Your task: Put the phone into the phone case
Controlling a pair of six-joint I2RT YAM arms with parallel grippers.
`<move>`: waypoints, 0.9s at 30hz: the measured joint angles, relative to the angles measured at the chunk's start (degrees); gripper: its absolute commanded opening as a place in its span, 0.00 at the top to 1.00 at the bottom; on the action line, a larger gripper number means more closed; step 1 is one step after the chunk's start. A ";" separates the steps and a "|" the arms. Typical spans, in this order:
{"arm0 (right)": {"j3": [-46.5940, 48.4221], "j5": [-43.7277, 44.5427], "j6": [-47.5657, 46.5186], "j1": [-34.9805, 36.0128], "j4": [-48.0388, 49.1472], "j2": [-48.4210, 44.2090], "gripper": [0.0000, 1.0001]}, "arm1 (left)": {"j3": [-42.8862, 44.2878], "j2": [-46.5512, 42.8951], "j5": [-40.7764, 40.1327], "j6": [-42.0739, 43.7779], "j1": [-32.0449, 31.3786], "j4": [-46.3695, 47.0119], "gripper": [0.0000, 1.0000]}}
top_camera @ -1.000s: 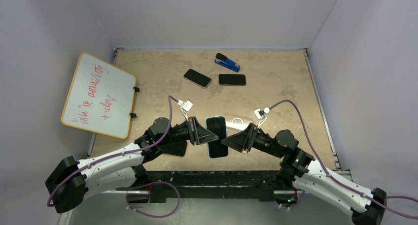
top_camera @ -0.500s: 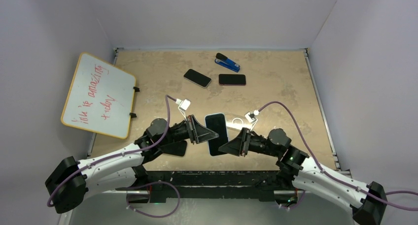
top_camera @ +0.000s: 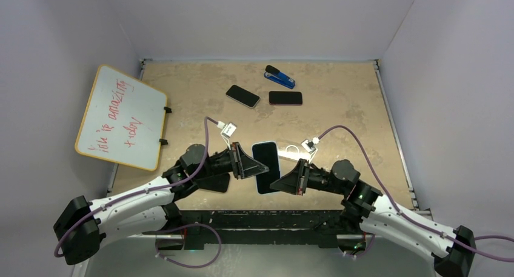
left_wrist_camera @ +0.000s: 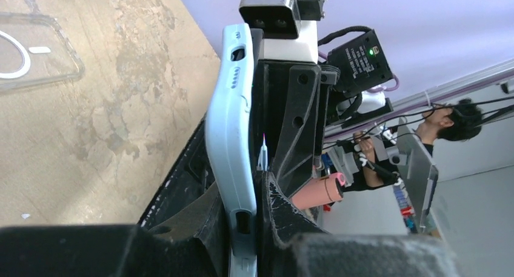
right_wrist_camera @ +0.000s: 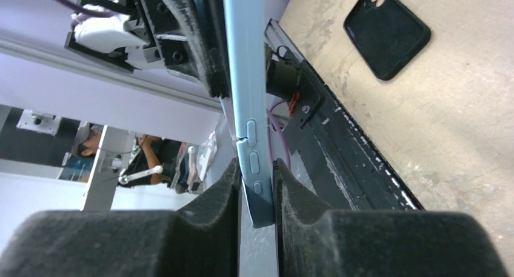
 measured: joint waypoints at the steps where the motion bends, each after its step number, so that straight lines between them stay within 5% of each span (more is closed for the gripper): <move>1: 0.31 0.26 0.00 0.00 -0.50 0.20 0.57 | -0.02 0.00 0.35 0.31 0.02 0.13 1.00; 5: 1.33 3.48 -0.22 -0.26 -4.39 -0.28 0.33 | 0.02 0.13 2.62 3.45 0.44 -0.87 1.00; 12: 4.33 7.98 -1.55 -0.33 -9.97 -5.46 0.18 | 0.02 0.96 10.56 6.49 0.55 -2.12 1.00; 23: 10.62 8.46 -6.08 -0.39 -9.94 1.81 0.23 | 0.02 4.35 19.82 6.84 0.55 -0.20 1.00; 27: 10.62 8.46 -6.56 -0.39 -9.51 3.28 0.42 | 0.02 4.35 20.72 7.39 0.55 0.07 1.00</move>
